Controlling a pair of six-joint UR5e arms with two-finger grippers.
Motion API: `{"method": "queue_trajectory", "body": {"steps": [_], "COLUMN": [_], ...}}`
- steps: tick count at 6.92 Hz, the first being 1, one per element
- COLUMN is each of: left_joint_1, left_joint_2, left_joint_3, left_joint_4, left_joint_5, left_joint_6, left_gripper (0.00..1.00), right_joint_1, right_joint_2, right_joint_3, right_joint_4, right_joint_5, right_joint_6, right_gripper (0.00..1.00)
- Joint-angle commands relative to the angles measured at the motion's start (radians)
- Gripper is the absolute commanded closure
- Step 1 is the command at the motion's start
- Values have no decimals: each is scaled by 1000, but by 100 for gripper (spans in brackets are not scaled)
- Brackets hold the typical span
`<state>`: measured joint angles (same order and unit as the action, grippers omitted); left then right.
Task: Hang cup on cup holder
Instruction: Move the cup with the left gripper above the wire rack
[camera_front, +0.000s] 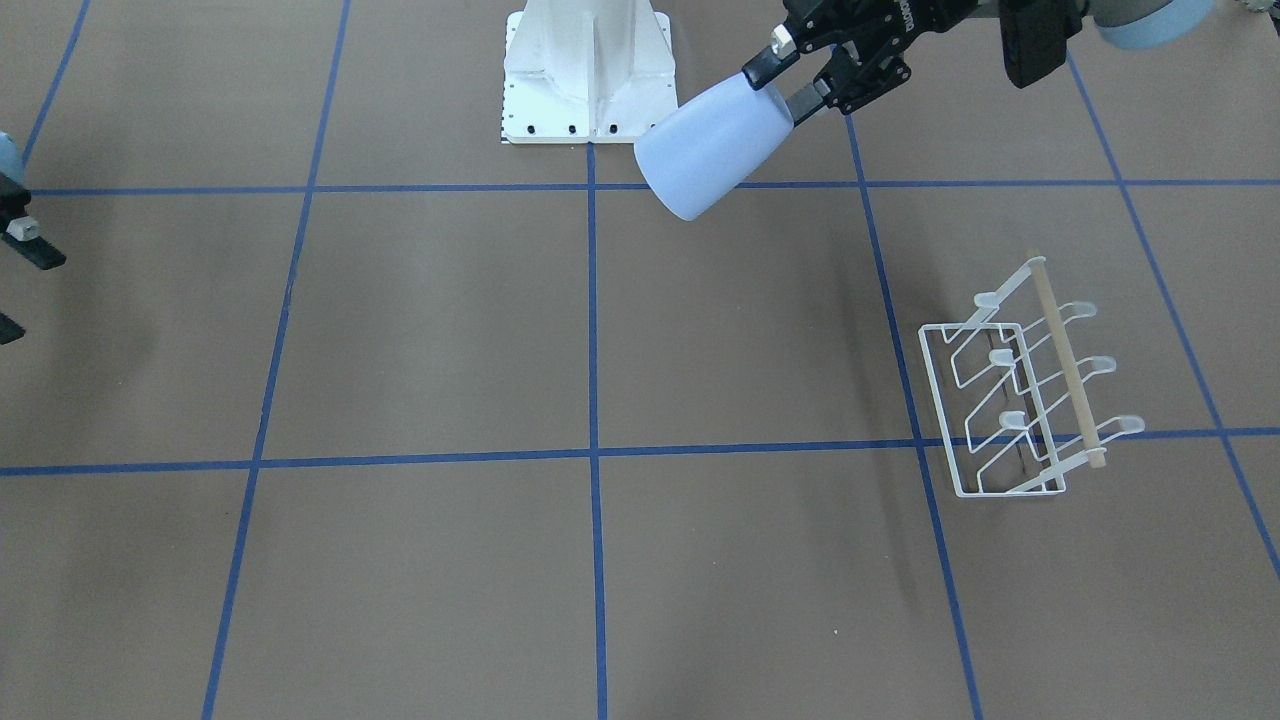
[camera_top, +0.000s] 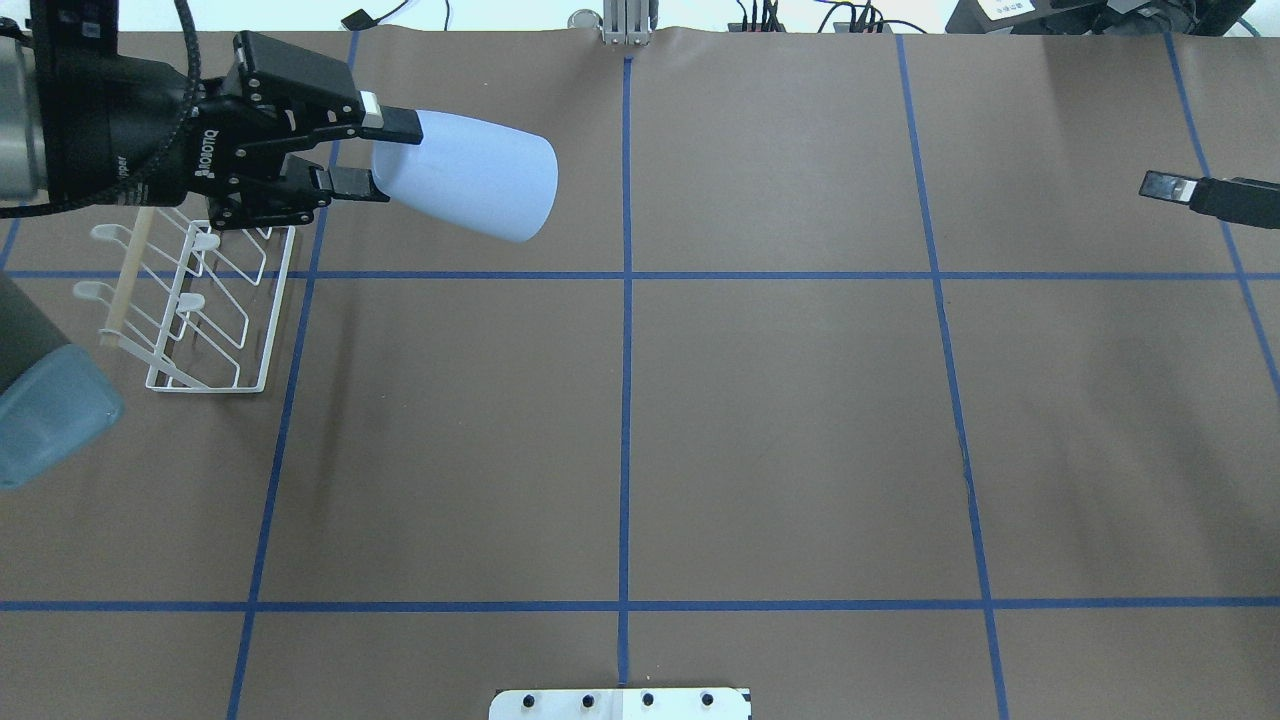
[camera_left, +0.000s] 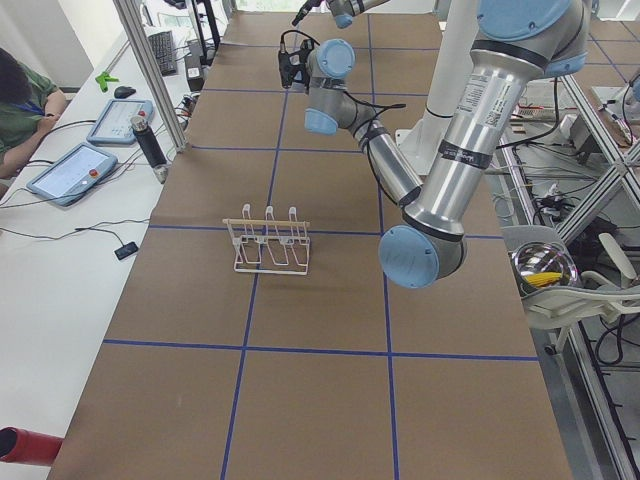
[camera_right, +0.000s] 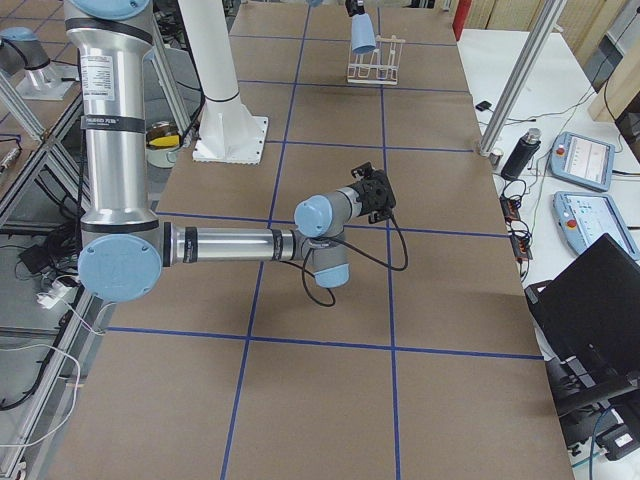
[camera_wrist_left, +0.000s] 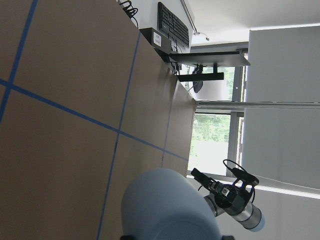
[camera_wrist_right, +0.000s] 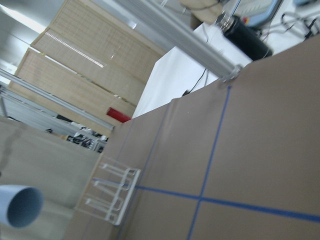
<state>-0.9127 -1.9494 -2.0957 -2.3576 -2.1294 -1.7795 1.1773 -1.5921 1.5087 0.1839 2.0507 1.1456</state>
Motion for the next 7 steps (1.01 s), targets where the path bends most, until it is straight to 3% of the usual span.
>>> {"method": "queue_trajectory", "body": {"steps": [1,3,4,5,6,7], "left_joint_1": [-31,-89,-124,-136,-161,-185], "left_joint_2": [-26,-33,-39,-55,-66,-86], "left_joint_3": [-129,-153,-152,-139,-112,-63], "left_joint_4": [410,652,747,829,875,906], "left_joint_5": [5,6,6,23,25,19], "left_joint_6": [279,490,594,635,720,739], "left_gripper": [100,100,100,100,100,100], "right_joint_1": [112,206,247,310,343,331], "right_joint_2": [-37,-42,-36,-28,-19,-11], "right_joint_3": [-2,2,5,8,39,89], "right_joint_4": [-262,-551,-684,-853,-1040,-1304], "right_joint_5": [-26,-18,30,134,161,158], "right_joint_6": [-353,-740,-832,-921,-1040,-1126], "right_gripper": [0,0,0,0,0,0]}}
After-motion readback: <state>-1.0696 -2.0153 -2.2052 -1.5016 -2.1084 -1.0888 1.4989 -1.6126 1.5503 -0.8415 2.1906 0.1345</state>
